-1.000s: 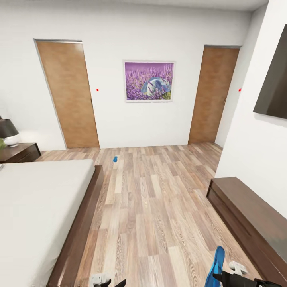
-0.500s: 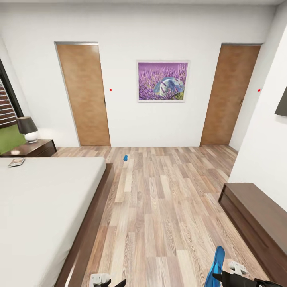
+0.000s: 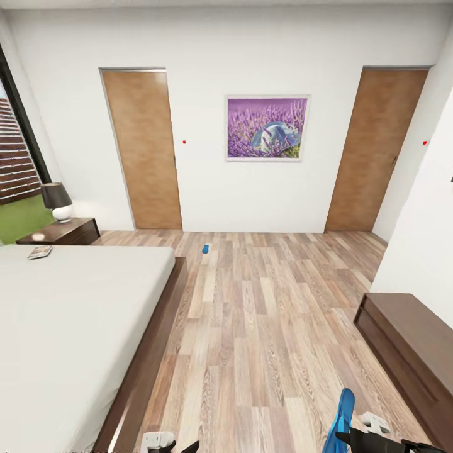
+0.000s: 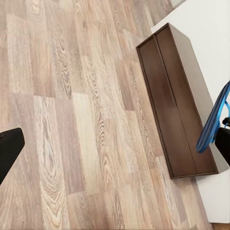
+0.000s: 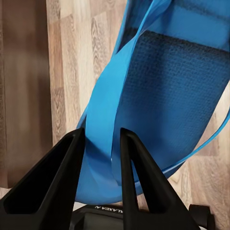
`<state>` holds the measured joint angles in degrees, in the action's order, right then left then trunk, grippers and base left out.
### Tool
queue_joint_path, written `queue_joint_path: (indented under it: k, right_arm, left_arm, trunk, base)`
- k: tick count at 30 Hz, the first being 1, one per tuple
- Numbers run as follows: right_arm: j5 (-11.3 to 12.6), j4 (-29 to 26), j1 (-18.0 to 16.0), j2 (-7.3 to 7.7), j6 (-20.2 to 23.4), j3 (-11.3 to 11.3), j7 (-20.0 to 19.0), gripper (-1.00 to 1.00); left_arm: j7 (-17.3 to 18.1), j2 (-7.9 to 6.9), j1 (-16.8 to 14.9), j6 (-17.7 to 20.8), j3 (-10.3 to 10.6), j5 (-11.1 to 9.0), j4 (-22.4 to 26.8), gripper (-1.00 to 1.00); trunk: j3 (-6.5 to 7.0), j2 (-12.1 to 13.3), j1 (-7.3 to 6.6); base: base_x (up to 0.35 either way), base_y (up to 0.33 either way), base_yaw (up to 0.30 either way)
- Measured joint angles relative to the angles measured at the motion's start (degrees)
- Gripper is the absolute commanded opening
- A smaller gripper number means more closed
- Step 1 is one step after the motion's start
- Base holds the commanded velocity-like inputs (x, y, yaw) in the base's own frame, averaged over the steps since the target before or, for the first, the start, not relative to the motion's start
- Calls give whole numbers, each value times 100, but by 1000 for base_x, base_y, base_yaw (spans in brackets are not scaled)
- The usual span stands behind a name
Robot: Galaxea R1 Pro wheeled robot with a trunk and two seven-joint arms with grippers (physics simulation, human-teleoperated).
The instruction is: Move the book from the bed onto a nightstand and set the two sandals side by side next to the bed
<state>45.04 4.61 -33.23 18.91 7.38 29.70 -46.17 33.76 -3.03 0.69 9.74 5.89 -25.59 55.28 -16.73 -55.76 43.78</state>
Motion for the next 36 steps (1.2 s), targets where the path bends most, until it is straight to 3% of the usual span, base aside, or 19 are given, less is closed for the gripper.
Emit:
queue_joint_path:
  k: [8,23,36]
  right_arm:
    - [-2,0,0,0,-1,-3,-14,-100]
    - [-2,-1,0,0,-2,-7,-14,-100]
    - [-4,0,0,0,0,2,-3,-100]
  left_arm:
    - [0,0,0,0,0,0,0,100]
    - [0,0,0,0,0,0,-1,100]
    - [0,0,1,0,0,6,0,100]
  trunk:
    - [4,0,0]
    - [130,0,0]
    - [142,-1,-3]
  base:
    - [0,0,2]
    - [8,0,-76]
    - [297,0,-5]
